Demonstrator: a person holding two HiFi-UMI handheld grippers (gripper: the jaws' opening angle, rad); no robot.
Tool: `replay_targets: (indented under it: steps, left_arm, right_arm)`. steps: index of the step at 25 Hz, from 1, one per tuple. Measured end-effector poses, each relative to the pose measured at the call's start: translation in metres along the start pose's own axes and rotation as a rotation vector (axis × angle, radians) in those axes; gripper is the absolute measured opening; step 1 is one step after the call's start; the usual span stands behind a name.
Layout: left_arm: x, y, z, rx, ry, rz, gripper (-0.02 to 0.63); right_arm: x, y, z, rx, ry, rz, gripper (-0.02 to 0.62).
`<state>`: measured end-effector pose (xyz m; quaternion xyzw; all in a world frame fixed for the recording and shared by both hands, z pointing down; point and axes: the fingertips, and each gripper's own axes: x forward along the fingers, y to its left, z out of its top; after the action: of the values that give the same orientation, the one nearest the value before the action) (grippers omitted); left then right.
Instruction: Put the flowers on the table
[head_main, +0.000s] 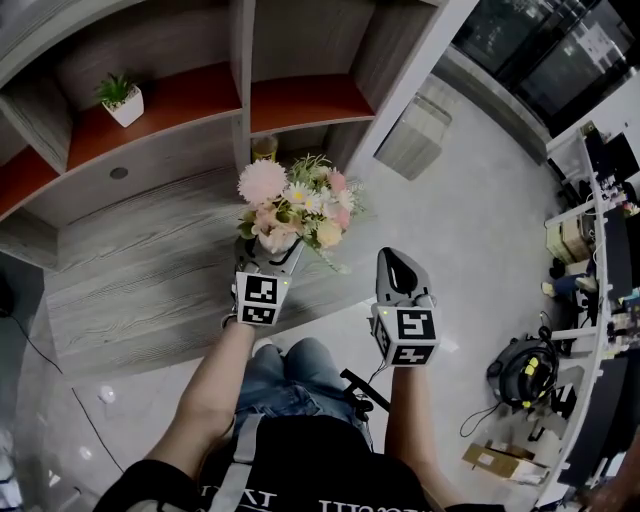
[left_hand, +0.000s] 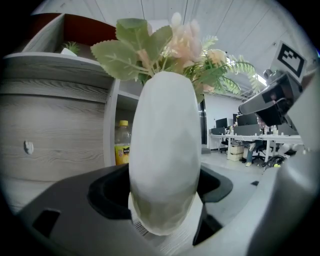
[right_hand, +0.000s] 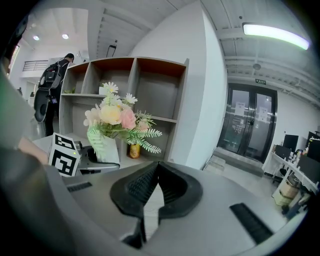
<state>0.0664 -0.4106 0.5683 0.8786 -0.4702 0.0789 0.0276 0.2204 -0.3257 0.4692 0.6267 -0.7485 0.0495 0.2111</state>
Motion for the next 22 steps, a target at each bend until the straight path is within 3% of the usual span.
replay_targets:
  steps: [22]
  left_arm:
    - [0.001, -0.002, -0.027, -0.067, 0.012, 0.012, 0.373]
  right_arm:
    - [-0.003, 0.004, -0.020, 0.013, 0.006, 0.009, 0.015]
